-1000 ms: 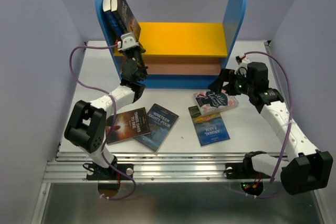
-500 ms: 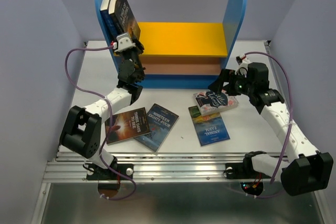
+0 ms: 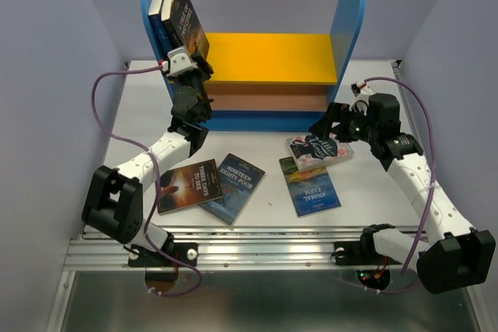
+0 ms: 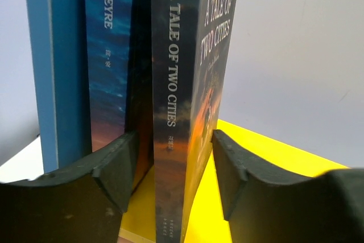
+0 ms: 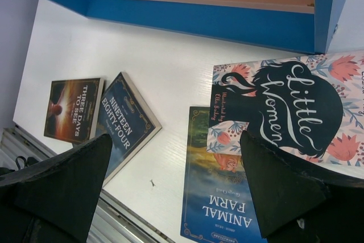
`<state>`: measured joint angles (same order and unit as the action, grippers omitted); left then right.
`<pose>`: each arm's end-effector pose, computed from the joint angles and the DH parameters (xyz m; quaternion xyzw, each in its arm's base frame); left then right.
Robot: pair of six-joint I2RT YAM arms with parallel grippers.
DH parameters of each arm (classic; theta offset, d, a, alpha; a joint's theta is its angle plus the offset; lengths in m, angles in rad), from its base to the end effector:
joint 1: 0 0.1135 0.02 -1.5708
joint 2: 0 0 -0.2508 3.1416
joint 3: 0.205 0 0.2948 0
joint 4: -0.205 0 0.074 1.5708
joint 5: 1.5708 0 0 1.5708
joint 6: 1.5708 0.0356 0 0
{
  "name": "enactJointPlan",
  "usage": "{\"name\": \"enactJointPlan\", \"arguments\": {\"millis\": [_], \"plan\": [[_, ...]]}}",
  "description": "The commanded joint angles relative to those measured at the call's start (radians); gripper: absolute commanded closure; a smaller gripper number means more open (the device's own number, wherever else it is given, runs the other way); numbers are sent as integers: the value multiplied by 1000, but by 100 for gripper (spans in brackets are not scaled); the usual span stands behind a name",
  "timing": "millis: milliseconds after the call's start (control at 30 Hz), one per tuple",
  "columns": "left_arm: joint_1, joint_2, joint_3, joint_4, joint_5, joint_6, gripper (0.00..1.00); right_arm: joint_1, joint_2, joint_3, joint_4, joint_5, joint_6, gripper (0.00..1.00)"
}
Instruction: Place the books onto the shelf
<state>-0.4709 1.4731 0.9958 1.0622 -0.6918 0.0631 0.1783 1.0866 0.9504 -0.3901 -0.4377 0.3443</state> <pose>0.3347 -0.1449 0.3398 -0.1706 0.5082 -0.0107 0.8441 0.2820 0.0661 0.3024 -0.0378 0.8521 0.3076 0.4218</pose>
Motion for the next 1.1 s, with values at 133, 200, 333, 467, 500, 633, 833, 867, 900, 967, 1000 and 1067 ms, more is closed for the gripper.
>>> {"name": "enactJointPlan", "arguments": {"millis": [133,200,333,467,500,633,833,867,900,967,1000,1067], "plan": [[-61,-83,99,-56,-188,20,13,6,-17,2,16,4,-1,0],[-78,-103,119,-101,-199,-6,9,6,-16,4,10,8,2,0],[-81,-155,115,-220,-273,-107,4,6,-31,-1,7,13,4,0],[-86,-214,113,-324,-267,-186,1,6,-42,-2,0,11,1,0],[-87,-224,112,-341,-259,-193,1,6,-45,-2,-4,10,-2,0],[-98,-295,173,-573,-76,-212,1,6,-73,-5,-9,4,-10,0],[-100,-382,265,-864,366,-252,1,6,-99,-19,-12,7,-13,0],[-101,-392,279,-902,470,-261,1,6,-99,-21,-12,5,-13,0],[-100,-393,285,-912,513,-269,1,6,-97,-21,-10,4,-11,0],[-100,-376,294,-913,612,-267,1,6,-97,-22,-12,1,-11,0],[-100,-363,303,-915,618,-264,1,6,-96,-22,-10,1,-10,0],[-98,-292,365,-951,580,-267,1,6,-99,-22,-12,-1,-8,0]]}}
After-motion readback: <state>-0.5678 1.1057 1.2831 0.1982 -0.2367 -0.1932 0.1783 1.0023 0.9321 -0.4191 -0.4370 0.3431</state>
